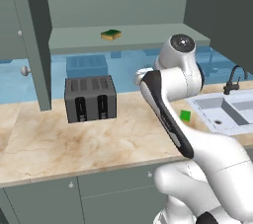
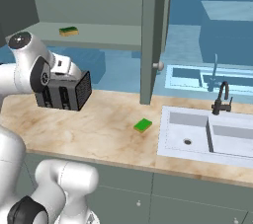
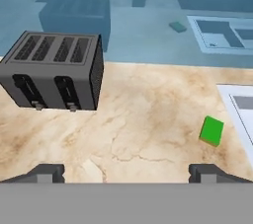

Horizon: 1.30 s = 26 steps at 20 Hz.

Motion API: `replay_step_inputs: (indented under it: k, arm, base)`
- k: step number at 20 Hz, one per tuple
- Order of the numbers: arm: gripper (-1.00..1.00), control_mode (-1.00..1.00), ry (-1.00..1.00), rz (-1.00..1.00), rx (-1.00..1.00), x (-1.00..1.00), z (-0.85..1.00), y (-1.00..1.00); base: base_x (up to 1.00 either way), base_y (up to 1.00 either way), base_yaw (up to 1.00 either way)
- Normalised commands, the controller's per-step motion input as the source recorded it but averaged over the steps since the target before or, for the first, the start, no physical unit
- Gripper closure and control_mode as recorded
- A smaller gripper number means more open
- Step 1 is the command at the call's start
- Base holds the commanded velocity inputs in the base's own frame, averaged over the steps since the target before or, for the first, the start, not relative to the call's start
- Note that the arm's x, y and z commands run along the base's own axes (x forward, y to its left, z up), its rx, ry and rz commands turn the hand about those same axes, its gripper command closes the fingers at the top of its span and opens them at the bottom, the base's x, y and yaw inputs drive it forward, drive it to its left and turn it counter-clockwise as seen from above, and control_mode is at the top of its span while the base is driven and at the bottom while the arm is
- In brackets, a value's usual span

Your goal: Locate and retrieve the sponge and sponge from the cabinet. Place them next to the sink.

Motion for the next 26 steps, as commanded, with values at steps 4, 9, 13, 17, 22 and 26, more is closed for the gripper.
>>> replay_step_inputs:
  k: [4,9,13,17,22,26]
  arm:
    - [-1.00,-1.00,-0.23,0.03,0.00,-0.05,0.48,0.27]
    - [-1.00,-1.00,-0.10,0.09,0.00,-0.07,0.55,0.24]
    - [-1.00,-1.00,-0.03,0.13,0.00,-0.01,0.49,0.25]
    - [-1.00,-1.00,0.00,0.13,0.00,0.00,0.35,0.24]
    - [-1.00,-1.00,-0.06,0.02,0.00,0.00,0.24,0.18]
    - [-1.00,-1.00,-0.05,-0.02,0.00,0.00,0.29,0.08]
  base:
    - [0.00,0.00,0.00]
    - [0.00,0.00,0.00]
    - [0.00,0.00,0.00]
    - [0.00,0.00,0.00]
    - [0.00,0.00,0.00]
    - [0.00,0.00,0.00]
